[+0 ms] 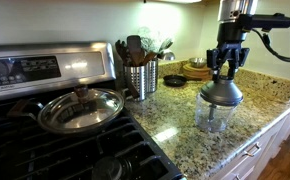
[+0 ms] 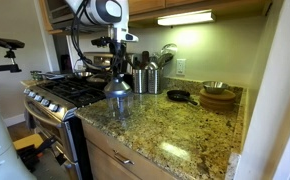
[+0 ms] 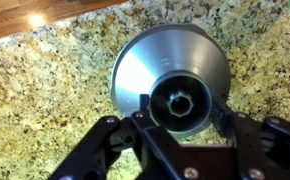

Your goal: Assemble the food processor

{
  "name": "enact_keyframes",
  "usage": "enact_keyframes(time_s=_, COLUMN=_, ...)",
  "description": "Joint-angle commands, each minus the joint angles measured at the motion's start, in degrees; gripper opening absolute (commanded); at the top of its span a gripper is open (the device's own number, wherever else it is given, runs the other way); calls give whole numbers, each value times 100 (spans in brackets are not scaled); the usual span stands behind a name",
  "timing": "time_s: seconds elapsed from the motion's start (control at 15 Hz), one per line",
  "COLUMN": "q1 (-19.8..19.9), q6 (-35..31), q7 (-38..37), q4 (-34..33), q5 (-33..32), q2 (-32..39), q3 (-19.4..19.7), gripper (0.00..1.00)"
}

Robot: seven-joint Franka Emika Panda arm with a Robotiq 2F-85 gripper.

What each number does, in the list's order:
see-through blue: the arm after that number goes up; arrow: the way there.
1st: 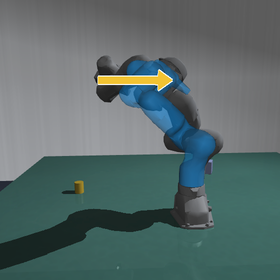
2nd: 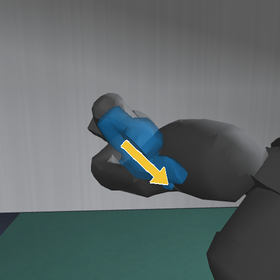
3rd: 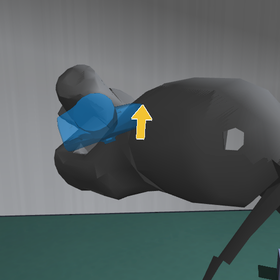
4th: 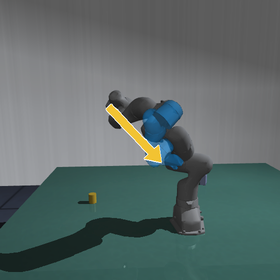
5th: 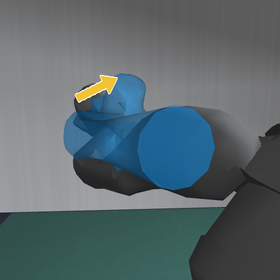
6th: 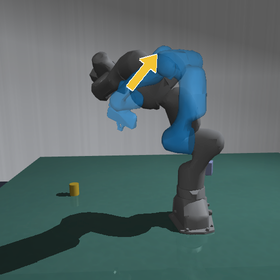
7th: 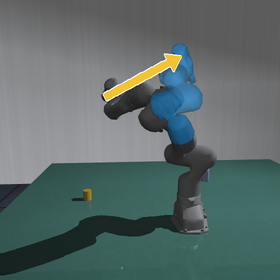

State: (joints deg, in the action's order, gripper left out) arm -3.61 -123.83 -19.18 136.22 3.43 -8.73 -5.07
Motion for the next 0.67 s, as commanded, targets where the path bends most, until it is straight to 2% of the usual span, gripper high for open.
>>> enact_keyframes(time_s=0.0, q1=73, q6=-155, q7=-73, q4=393, q5=78, q2=-362, q3=43, gripper=35)
enact_keyframes(time_s=0.6, q1=101, q6=-687, q7=-31, q4=499, q5=135, q2=-232, q3=51, gripper=35)
